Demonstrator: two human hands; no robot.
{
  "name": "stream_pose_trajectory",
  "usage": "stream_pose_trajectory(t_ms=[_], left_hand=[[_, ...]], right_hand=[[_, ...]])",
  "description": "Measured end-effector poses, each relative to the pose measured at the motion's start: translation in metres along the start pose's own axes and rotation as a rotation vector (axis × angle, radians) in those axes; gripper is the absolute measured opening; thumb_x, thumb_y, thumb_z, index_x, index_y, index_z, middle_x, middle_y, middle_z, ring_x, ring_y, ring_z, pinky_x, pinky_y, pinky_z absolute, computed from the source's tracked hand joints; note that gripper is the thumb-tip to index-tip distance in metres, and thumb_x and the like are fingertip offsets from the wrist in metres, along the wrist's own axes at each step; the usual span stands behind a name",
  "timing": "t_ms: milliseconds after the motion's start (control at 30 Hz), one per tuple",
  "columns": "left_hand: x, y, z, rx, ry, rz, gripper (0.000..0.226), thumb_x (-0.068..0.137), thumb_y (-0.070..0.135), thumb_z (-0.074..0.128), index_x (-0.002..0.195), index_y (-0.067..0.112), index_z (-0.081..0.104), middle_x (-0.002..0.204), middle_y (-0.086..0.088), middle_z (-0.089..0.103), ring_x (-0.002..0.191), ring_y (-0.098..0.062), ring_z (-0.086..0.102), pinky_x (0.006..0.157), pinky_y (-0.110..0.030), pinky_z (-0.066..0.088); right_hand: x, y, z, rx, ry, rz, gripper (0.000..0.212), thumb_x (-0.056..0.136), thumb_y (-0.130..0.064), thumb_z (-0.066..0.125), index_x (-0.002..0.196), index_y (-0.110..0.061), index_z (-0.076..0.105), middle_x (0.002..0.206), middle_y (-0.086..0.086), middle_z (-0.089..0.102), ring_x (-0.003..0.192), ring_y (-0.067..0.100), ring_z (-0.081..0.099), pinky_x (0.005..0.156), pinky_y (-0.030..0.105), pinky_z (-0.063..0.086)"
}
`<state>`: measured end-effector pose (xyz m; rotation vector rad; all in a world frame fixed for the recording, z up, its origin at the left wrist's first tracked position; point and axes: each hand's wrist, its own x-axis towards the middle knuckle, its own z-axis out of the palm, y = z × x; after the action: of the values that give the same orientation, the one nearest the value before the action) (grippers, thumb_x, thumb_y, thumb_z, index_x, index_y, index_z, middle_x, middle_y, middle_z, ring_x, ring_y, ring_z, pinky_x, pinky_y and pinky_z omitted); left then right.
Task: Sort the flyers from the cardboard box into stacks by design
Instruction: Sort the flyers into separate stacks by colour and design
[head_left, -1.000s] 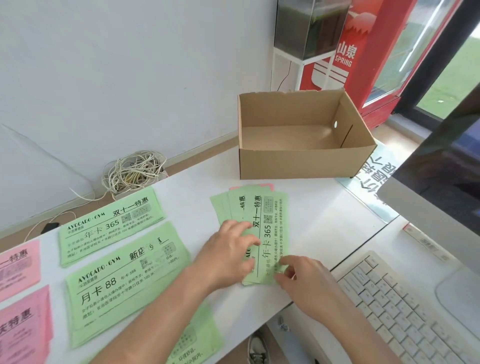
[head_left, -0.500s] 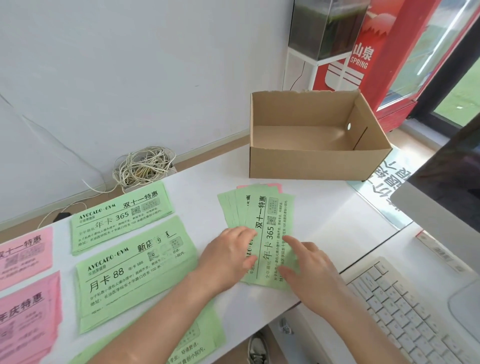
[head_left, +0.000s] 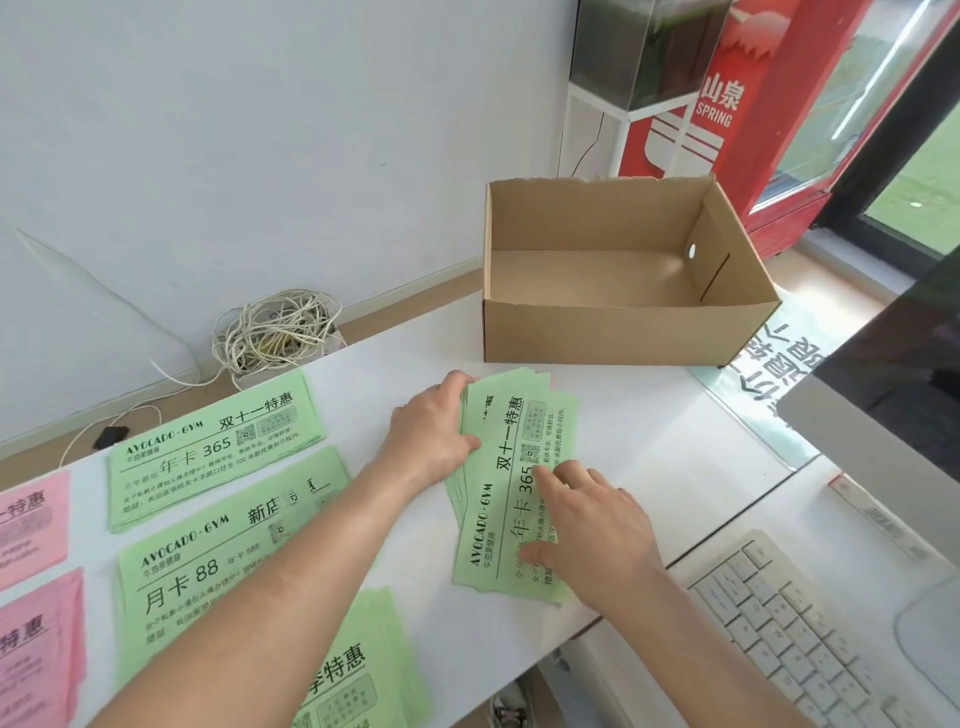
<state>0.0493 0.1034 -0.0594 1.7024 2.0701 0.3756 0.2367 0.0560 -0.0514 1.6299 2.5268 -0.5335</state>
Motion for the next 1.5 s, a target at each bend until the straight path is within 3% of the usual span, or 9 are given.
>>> stream_pose_trajectory(t_ms=[167, 267, 400, 567, 733, 900, 1133, 1367, 1500], left_hand=[[-0.039, 0.009, 0.006, -0.971, 0.025, -0.224, 0.058, 0.073, -0.001, 0.077, 0.118, 0.023, 0.049, 0.094, -0.002, 0.071, 0.086, -0.017, 0.07, 0.08, -0.034, 0.056], [-0.046, 0.005, 0.018, -0.716, -0.087, -0.21, 0.024, 0.082, 0.012, 0.072, 0.104, 0.02, 0.067, 0.097, 0.005, 0.073, 0.089, -0.013, 0.069, 0.084, -0.032, 0.054], [-0.043, 0.004, 0.017, -0.621, 0.045, -0.244, 0.016, 0.076, 0.015, 0.078, 0.084, 0.024, 0.068, 0.089, 0.001, 0.074, 0.078, -0.013, 0.07, 0.078, -0.033, 0.057], [-0.042, 0.007, 0.005, -0.758, 0.01, -0.263, 0.03, 0.064, 0.012, 0.086, 0.089, 0.017, 0.071, 0.085, 0.003, 0.074, 0.077, -0.012, 0.071, 0.079, -0.036, 0.057], [-0.041, 0.007, -0.002, -0.962, 0.09, -0.266, 0.007, 0.086, 0.022, 0.068, 0.091, 0.017, 0.071, 0.089, 0.005, 0.074, 0.088, -0.013, 0.07, 0.082, -0.03, 0.054], [-0.03, -0.003, -0.011, -0.87, 0.194, -0.284, 0.015, 0.075, 0.009, 0.078, 0.085, 0.017, 0.071, 0.083, 0.004, 0.074, 0.076, -0.011, 0.071, 0.069, -0.026, 0.055], [-0.021, -0.007, -0.004, -0.89, 0.228, -0.317, 0.035, 0.068, -0.001, 0.081, 0.087, 0.02, 0.061, 0.086, 0.004, 0.071, 0.073, -0.007, 0.069, 0.067, -0.024, 0.056], [-0.019, -0.017, 0.006, -0.442, 0.168, -0.247, 0.098, 0.07, 0.004, 0.078, 0.145, 0.03, 0.02, 0.12, -0.005, 0.058, 0.111, -0.022, 0.056, 0.098, -0.037, 0.043], [-0.026, -0.017, 0.004, -0.75, 0.192, -0.333, 0.076, 0.074, -0.007, 0.072, 0.138, 0.022, 0.041, 0.096, -0.002, 0.068, 0.088, -0.019, 0.066, 0.087, -0.036, 0.051]], right_hand=[[0.006, 0.001, 0.0, 0.061, 0.074, 0.044, 0.08, 0.08, -0.057, 0.064, 0.142, -0.025, 0.025, 0.121, -0.006, 0.049, 0.114, 0.015, 0.05, 0.091, 0.03, 0.043], [0.005, -0.001, -0.003, 0.069, 0.084, 0.055, 0.088, 0.085, -0.055, 0.06, 0.15, -0.024, 0.009, 0.124, -0.005, 0.05, 0.114, 0.016, 0.051, 0.091, 0.03, 0.043], [0.009, 0.01, -0.014, 0.358, 0.083, 0.189, 0.093, 0.085, -0.048, 0.064, 0.151, -0.033, 0.0, 0.13, -0.006, 0.045, 0.115, 0.017, 0.053, 0.09, 0.032, 0.045], [0.021, 0.038, -0.024, 1.168, 0.283, 0.368, 0.08, 0.077, -0.01, 0.078, 0.141, -0.029, 0.034, 0.1, 0.0, 0.071, 0.083, 0.009, 0.068, 0.066, 0.023, 0.052], [0.023, 0.046, -0.014, 1.074, 0.377, 0.394, 0.045, 0.075, -0.004, 0.077, 0.11, -0.025, 0.057, 0.083, -0.002, 0.072, 0.072, 0.017, 0.067, 0.072, 0.039, 0.056], [0.016, 0.063, -0.011, 0.948, 0.475, 0.436, 0.018, 0.078, -0.003, 0.072, 0.084, -0.018, 0.064, 0.075, -0.006, 0.068, 0.074, 0.016, 0.066, 0.076, 0.042, 0.055], [0.018, 0.072, -0.012, 1.096, 0.458, 0.428, 0.018, 0.076, 0.0, 0.074, 0.078, -0.015, 0.065, 0.079, 0.007, 0.072, 0.077, 0.027, 0.067, 0.073, 0.038, 0.056], [0.024, 0.071, -0.012, 1.274, 0.359, 0.352, 0.015, 0.078, 0.008, 0.07, 0.083, -0.005, 0.066, 0.081, 0.009, 0.073, 0.073, 0.021, 0.066, 0.07, 0.029, 0.056], [0.031, 0.067, -0.011, 1.231, 0.281, 0.337, 0.02, 0.078, 0.009, 0.07, 0.072, -0.009, 0.061, 0.076, 0.007, 0.071, 0.067, 0.017, 0.062, 0.064, 0.026, 0.052]])
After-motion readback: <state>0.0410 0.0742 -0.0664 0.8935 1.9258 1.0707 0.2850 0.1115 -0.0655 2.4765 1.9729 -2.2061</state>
